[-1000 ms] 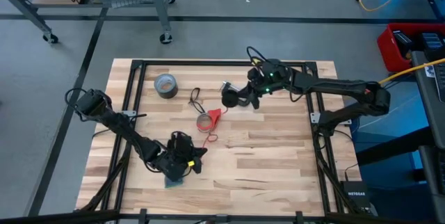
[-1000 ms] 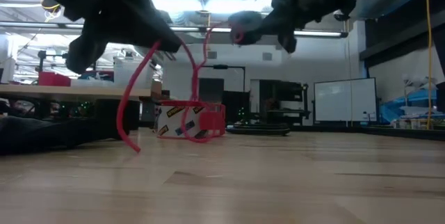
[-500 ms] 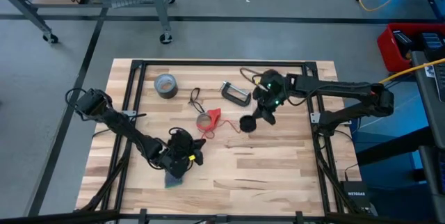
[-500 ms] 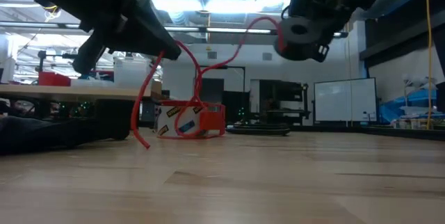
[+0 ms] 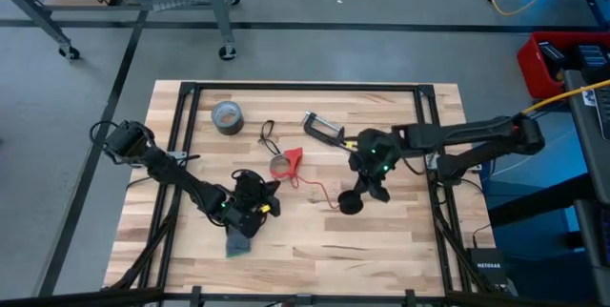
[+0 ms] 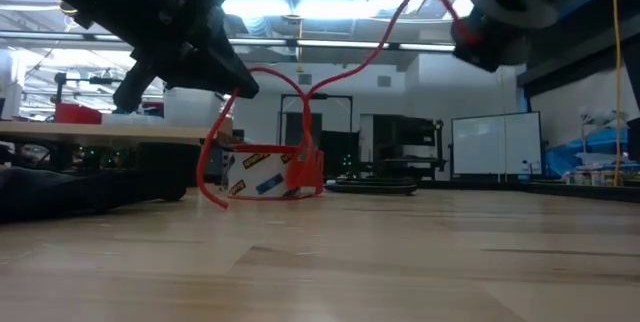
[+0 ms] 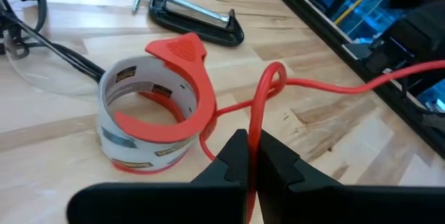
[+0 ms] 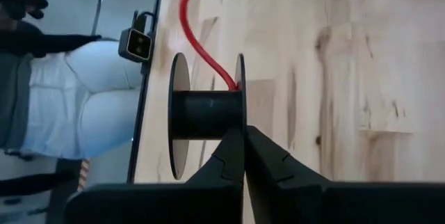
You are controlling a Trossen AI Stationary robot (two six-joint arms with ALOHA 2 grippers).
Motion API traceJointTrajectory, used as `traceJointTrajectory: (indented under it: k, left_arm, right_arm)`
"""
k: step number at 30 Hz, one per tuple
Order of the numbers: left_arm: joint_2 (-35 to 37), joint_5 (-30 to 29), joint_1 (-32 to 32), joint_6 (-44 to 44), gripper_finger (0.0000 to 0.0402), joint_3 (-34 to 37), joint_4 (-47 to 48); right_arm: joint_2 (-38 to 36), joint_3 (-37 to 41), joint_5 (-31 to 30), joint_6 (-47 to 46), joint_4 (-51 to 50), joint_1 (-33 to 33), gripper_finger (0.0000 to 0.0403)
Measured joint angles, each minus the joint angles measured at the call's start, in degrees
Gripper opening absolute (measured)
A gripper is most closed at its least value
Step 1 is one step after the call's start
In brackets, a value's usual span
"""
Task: Coil cords
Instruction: Uncoil the red wire from the spool
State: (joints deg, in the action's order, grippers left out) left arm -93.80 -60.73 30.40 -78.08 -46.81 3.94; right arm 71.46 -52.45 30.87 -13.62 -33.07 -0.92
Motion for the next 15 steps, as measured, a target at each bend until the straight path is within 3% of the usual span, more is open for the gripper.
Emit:
traceJointTrajectory:
  k: [15]
  left_arm:
    - [0.06,0.01,2.72,-4.76,0.0,0.0,4.25]
  right_arm:
    - [-19.12,0.0,-19.7,-7.33,-4.82,-2.87,0.0003]
